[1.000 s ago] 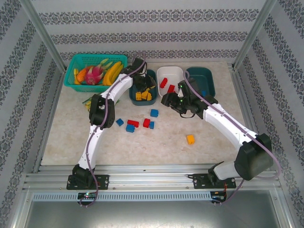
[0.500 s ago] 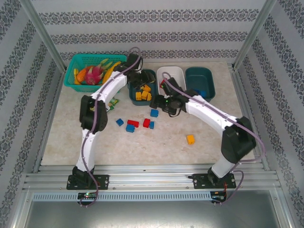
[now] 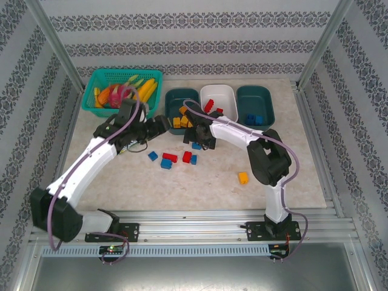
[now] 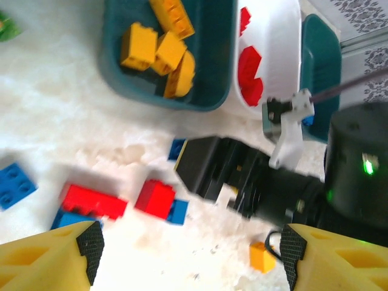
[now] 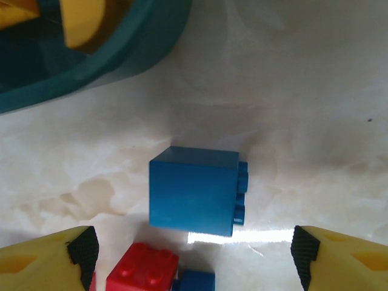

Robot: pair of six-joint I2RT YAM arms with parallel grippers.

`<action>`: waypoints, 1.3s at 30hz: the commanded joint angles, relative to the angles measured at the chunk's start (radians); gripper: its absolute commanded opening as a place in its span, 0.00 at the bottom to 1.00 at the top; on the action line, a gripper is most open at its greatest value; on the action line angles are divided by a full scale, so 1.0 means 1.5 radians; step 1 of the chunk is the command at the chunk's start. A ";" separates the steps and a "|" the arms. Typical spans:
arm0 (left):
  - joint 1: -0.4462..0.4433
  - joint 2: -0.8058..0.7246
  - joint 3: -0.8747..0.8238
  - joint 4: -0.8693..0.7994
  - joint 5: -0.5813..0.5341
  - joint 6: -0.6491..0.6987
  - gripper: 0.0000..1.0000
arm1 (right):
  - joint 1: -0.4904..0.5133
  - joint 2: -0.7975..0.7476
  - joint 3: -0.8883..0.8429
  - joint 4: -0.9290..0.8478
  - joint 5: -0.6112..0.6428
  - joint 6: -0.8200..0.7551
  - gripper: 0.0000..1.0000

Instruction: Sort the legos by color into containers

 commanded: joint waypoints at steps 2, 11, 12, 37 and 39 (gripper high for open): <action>0.007 -0.092 -0.048 -0.005 -0.023 -0.008 0.79 | 0.003 0.037 0.031 -0.016 0.017 0.020 0.81; 0.007 -0.129 -0.066 -0.025 -0.016 -0.017 0.78 | -0.001 0.066 0.034 -0.008 0.038 0.020 0.53; 0.006 -0.127 -0.069 -0.024 -0.015 -0.016 0.78 | -0.001 0.068 0.034 -0.009 0.038 0.017 0.50; -0.146 0.185 0.159 0.115 0.038 -0.017 0.76 | -0.277 -0.197 -0.032 -0.016 0.072 -0.173 0.30; -0.148 0.212 0.193 0.114 0.044 -0.014 0.76 | -0.316 -0.139 0.029 -0.036 0.062 -0.182 0.30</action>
